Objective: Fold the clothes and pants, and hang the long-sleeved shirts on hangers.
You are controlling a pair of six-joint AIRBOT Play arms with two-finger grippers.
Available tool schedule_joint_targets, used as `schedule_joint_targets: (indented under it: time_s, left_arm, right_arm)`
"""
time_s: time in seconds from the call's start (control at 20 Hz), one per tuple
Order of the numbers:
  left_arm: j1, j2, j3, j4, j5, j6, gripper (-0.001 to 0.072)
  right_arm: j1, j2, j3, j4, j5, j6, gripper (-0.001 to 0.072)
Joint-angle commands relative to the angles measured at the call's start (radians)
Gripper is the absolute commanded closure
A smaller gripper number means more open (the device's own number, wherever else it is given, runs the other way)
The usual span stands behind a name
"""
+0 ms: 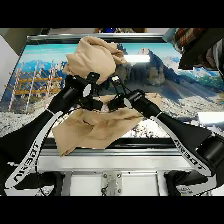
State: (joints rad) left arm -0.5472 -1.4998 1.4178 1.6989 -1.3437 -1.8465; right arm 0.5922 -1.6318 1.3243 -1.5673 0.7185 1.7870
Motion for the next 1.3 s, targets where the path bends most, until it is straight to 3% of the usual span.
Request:
schedule_joint_targets:
  time_s: [0.0, 0.1, 0.3, 0.35, 0.4, 0.55, 0.6, 0.65, 0.8, 1.0, 1.1, 1.25]
  left_arm:
    - [0.001, 0.007, 0.001, 0.001, -0.013, -0.002, 0.0682]
    - [0.001, 0.024, 0.001, 0.001, -0.005, -0.002, 0.0682]
    - [0.001, 0.087, 0.001, 0.001, 0.003, -0.002, 0.0682]
    - [0.001, 0.101, 0.001, 0.001, -0.010, -0.002, 0.0682]
    - [0.001, 0.111, 0.001, 0.001, -0.024, -0.002, 0.0682]
    - [0.000, 0.156, 0.001, -0.009, -0.051, -0.002, 0.0682]
    - [0.001, 0.179, 0.010, -0.029, -0.040, -0.001, 0.0682]
    - [0.000, 0.197, 0.048, -0.053, -0.038, -0.001, 0.0683]
    - [-0.016, 0.204, 0.305, -0.171, -0.017, 0.017, 0.0683]
    - [-0.154, 0.126, 0.689, -0.148, -0.015, 0.058, 0.0683]
    - [-0.203, 0.129, 0.679, -0.118, -0.006, 0.058, 0.0683]
    - [-0.203, 0.183, 0.468, -0.121, -0.019, -0.018, 0.0683]
  right_arm:
    - [-0.043, -0.004, 0.003, -0.003, 0.007, 0.061, 0.0356]
    - [-0.050, -0.015, 0.003, -0.001, 0.006, 0.061, 0.0215]
    - [-0.053, -0.031, 0.003, -0.004, 0.006, 0.084, 0.0230]
    - [-0.056, -0.027, 0.003, -0.005, 0.007, 0.087, 0.0318]
    - [-0.062, -0.020, 0.004, -0.010, 0.013, 0.086, 0.0462]
    - [-0.105, 0.046, 0.008, -0.065, 0.079, 0.083, 0.0485]
    - [-0.130, 0.085, 0.019, -0.089, 0.131, 0.080, 0.0522]
    - [-0.161, 0.132, 0.045, -0.097, 0.192, 0.027, 0.0691]
    - [-0.241, 0.281, 0.191, -0.097, 0.384, -0.124, 0.0687]
    - [-0.281, 0.454, 0.438, -0.097, 0.606, -0.187, 0.0687]
    - [-0.281, 0.540, 0.463, -0.092, 0.676, -0.178, 0.0687]
    - [-0.281, 0.601, 0.451, -0.087, 0.890, -0.095, 0.0687]
